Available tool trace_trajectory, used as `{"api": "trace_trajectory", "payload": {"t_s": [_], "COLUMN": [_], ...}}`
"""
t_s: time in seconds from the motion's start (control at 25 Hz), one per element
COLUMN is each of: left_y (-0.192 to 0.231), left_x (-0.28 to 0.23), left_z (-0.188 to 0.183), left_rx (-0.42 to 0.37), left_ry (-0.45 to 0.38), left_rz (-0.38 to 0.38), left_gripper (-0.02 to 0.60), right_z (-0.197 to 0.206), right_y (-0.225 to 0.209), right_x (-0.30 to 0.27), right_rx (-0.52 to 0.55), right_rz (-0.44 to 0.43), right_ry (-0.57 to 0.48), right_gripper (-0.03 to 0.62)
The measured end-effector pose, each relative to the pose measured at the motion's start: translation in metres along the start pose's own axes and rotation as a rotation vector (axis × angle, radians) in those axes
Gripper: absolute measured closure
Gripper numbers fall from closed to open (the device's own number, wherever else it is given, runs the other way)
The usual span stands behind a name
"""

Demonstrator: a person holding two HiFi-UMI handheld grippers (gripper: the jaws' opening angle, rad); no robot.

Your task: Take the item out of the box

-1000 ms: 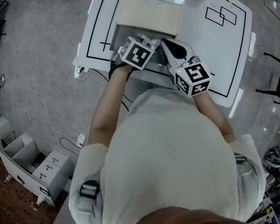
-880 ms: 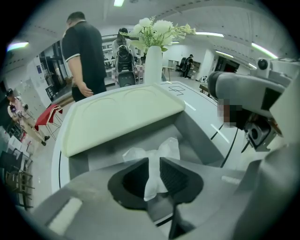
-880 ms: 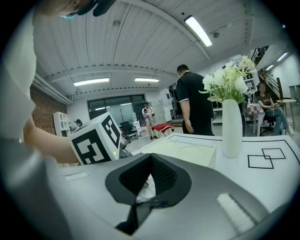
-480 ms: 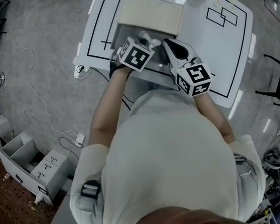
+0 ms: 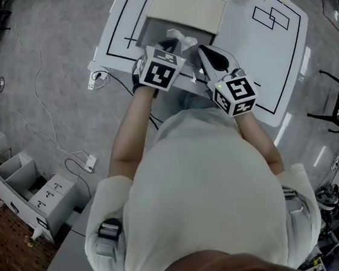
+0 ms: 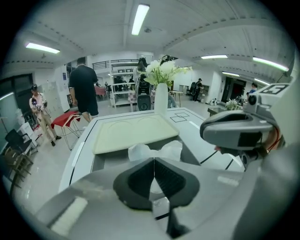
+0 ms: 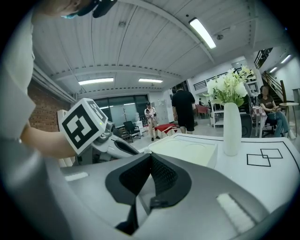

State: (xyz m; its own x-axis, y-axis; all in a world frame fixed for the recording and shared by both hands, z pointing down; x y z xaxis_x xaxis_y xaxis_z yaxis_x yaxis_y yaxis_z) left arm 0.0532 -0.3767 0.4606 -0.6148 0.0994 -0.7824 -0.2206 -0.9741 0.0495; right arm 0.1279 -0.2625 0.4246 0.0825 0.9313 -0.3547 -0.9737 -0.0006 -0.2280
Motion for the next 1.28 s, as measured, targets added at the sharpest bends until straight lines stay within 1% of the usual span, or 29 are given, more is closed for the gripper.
{"api": "trace_trajectory", "payload": {"t_s": [0.12, 0.24, 0.64, 0.92, 1.04, 1.28], "left_y": [-0.006, -0.014, -0.051, -0.081, -0.093, -0.117], "left_x": [0.017, 0.032, 0.070, 0.090, 0.097, 0.113], "left_z": [0.001, 0.007, 0.041, 0.072, 0.084, 0.104], "left_rx": [0.025, 0.067, 0.211, 0.286, 0.310, 0.353], "left_ry": [-0.070, -0.123, -0.302, -0.379, -0.400, -0.456], "left_rz": [-0.025, -0.046, -0.112, -0.150, -0.152, -0.194], "left_gripper": [0.577, 0.577, 0.577, 0.577, 0.577, 0.577], "right_z": [0.006, 0.010, 0.029, 0.044, 0.048, 0.054], "right_y": [0.009, 0.018, 0.041, 0.054, 0.058, 0.068], "right_x": [0.009, 0.020, 0.060, 0.090, 0.101, 0.120], "right_rx": [0.011, 0.023, 0.063, 0.081, 0.088, 0.106], "right_rz": [-0.009, -0.022, -0.057, -0.072, -0.079, -0.100], "right_ry": [0.001, -0.001, 0.000, -0.001, -0.004, -0.012], "right_gripper": [0.595, 0.595, 0.595, 0.595, 0.595, 0.595]}}
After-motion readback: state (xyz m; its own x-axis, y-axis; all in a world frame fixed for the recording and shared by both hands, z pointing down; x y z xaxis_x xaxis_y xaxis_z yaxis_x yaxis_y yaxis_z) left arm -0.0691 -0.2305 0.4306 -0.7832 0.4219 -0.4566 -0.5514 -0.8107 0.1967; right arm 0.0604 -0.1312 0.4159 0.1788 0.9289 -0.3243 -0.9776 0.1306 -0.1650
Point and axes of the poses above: the fingertips, and each gripper's own axes: x backward along the fingers, y to its left, z out of its underside, the point moved 7 cm from there along x, backward along the fingers, and after that the axes turned 4 degrees about y, right-handed, at the moved point
